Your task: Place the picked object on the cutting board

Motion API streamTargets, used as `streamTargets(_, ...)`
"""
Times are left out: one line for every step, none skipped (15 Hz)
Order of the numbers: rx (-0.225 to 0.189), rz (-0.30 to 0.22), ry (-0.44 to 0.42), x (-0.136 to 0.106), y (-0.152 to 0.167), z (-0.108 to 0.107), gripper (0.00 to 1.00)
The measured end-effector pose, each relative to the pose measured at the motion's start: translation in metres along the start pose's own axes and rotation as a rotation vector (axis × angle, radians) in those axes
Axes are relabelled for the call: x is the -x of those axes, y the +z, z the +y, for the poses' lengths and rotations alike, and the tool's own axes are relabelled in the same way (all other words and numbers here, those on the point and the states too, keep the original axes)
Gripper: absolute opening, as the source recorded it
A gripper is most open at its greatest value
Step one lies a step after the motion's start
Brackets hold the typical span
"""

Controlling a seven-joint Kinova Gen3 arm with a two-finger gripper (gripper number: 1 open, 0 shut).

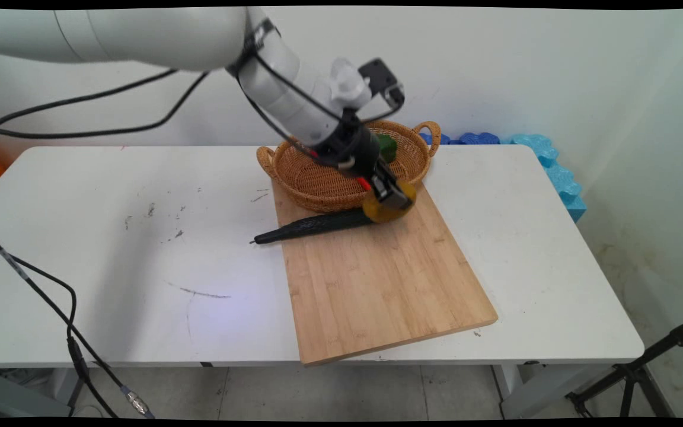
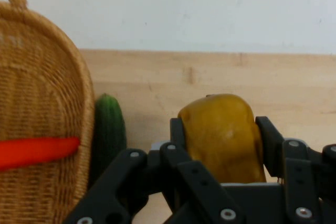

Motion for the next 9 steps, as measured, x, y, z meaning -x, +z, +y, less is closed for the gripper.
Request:
streamTargets(0.001, -0.007, -0.002, 0.005, 0.007, 0.002, 0.00)
streamTargets(0.003, -0.012, -0.002, 0.008, 0.013, 0.003, 0.00)
streamTargets(0.007, -0.020, -0.003, 0.014, 0.022, 0.005, 0.00)
streamTargets(0.011, -0.028, -0.004, 0.019, 0.031, 0.007, 0.00)
streamTargets(0.017, -0.037, -0.005, 0.024, 0.041, 0.009, 0.00)
streamTargets(0.021, -0.045, -0.005, 0.028, 0.049, 0.010, 0.00)
streamTargets(0.025, -0.052, -0.004, 0.032, 0.058, 0.011, 0.00)
streamTargets(0.029, -0.058, -0.003, 0.036, 0.067, 0.013, 0.00)
streamTargets(0.032, -0.062, -0.003, 0.038, 0.074, 0.014, 0.00)
